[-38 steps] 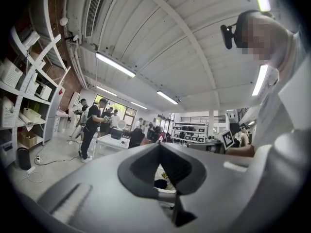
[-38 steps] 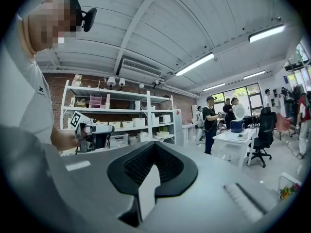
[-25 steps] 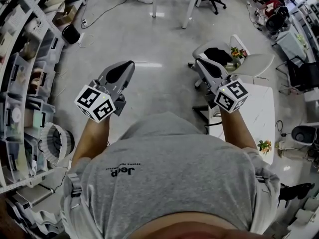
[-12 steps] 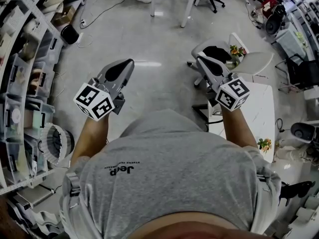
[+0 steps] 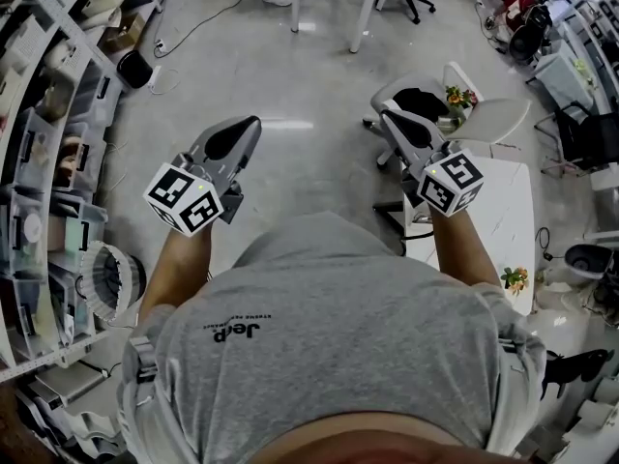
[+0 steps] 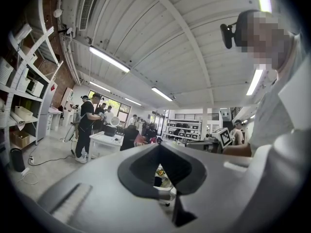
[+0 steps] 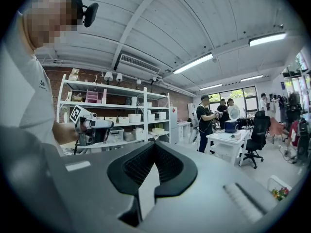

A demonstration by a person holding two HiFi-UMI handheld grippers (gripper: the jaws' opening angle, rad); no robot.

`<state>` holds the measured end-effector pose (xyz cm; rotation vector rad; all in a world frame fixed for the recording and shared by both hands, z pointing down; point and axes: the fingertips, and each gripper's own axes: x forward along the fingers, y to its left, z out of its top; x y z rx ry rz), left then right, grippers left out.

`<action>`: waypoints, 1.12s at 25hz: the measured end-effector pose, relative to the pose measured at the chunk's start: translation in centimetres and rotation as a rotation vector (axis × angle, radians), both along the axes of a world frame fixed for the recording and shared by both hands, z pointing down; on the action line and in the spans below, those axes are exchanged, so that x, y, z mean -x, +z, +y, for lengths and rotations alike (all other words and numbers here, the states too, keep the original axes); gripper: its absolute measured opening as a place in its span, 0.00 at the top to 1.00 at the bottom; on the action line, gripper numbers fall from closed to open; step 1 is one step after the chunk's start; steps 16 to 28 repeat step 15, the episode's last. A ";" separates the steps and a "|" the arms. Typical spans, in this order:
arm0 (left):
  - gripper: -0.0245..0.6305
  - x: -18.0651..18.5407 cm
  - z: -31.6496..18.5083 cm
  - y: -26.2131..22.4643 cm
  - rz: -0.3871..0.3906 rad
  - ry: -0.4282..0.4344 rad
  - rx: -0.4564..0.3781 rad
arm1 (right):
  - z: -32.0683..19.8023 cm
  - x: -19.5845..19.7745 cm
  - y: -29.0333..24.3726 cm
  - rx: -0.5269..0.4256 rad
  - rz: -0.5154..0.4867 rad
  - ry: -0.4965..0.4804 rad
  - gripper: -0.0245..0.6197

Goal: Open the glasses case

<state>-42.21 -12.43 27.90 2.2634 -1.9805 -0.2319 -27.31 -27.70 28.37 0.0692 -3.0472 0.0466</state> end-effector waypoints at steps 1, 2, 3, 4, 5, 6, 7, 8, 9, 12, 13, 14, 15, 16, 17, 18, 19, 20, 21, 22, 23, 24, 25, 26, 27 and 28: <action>0.88 0.0 0.0 0.0 -0.001 0.001 -0.002 | 0.0 0.0 0.0 -0.002 0.001 -0.001 0.96; 0.88 0.1 0.1 0.0 -0.002 0.001 -0.004 | 0.0 0.0 0.0 -0.003 0.002 -0.001 0.96; 0.88 0.1 0.1 0.0 -0.001 0.002 -0.006 | 0.1 -0.1 0.0 -0.003 0.002 -0.001 0.96; 0.88 0.1 0.2 0.0 0.001 0.001 -0.008 | 0.1 -0.1 0.0 -0.004 0.003 -0.001 0.96; 0.88 0.1 0.2 -0.1 0.003 0.000 -0.008 | 0.1 -0.1 0.1 -0.003 0.004 0.000 0.96; 0.88 0.1 0.2 -0.1 0.002 0.000 -0.008 | 0.0 -0.1 0.1 -0.003 0.005 0.000 0.96; 0.88 0.1 0.2 0.0 0.000 0.000 -0.009 | 0.0 -0.1 0.2 -0.002 0.006 0.000 0.96; 0.88 0.1 0.2 0.0 -0.001 0.001 -0.011 | 0.0 -0.1 0.2 -0.001 0.007 0.000 0.96; 0.88 0.2 0.2 0.0 -0.001 0.001 -0.011 | 0.1 0.0 0.2 -0.001 0.008 0.000 0.96; 0.88 0.2 0.1 0.0 0.001 0.001 -0.010 | 0.1 0.1 0.2 -0.004 0.011 -0.004 0.96; 0.88 0.2 0.1 0.0 0.002 0.001 -0.009 | 0.0 0.2 0.2 -0.006 0.011 -0.005 0.96; 0.88 0.2 0.0 -0.1 0.003 0.001 -0.007 | 0.0 0.2 0.1 -0.008 0.011 -0.006 0.96; 0.88 0.2 0.0 -0.1 0.005 0.001 -0.006 | 0.0 0.3 0.1 -0.010 0.011 -0.006 0.96; 0.88 0.2 0.0 -0.1 0.005 0.001 -0.006 | 0.0 0.3 0.1 -0.010 0.011 -0.006 0.96; 0.88 0.2 0.0 -0.1 0.005 0.001 -0.006 | 0.0 0.3 0.1 -0.010 0.011 -0.006 0.96; 0.88 0.2 0.0 -0.1 0.005 0.001 -0.006 | 0.0 0.3 0.1 -0.010 0.011 -0.006 0.96; 0.88 0.2 0.0 -0.1 0.005 0.001 -0.006 | 0.0 0.3 0.1 -0.010 0.011 -0.006 0.96; 0.88 0.2 0.0 -0.1 0.005 0.001 -0.006 | 0.0 0.3 0.1 -0.010 0.011 -0.006 0.96; 0.88 0.2 0.0 -0.1 0.005 0.001 -0.006 | 0.0 0.3 0.1 -0.010 0.011 -0.006 0.96; 0.88 0.2 0.0 -0.1 0.005 0.001 -0.006 | 0.0 0.3 0.1 -0.010 0.011 -0.006 0.96; 0.88 0.2 0.0 -0.1 0.005 0.001 -0.006 | 0.0 0.3 0.1 -0.010 0.011 -0.006 0.96; 0.88 0.2 0.0 -0.1 0.005 0.001 -0.006 | 0.0 0.3 0.1 -0.010 0.011 -0.006 0.96; 0.88 0.2 0.0 -0.1 0.005 0.001 -0.006 | 0.0 0.3 0.1 -0.010 0.011 -0.006 0.96; 0.88 0.2 0.0 -0.1 0.005 0.001 -0.006 | 0.0 0.3 0.1 -0.010 0.011 -0.006 0.96; 0.88 0.2 0.0 -0.1 0.005 0.001 -0.006 | 0.0 0.3 0.1 -0.010 0.011 -0.006 0.96; 0.88 0.2 0.0 -0.1 0.005 0.001 -0.006 | 0.0 0.3 0.1 -0.010 0.011 -0.006 0.96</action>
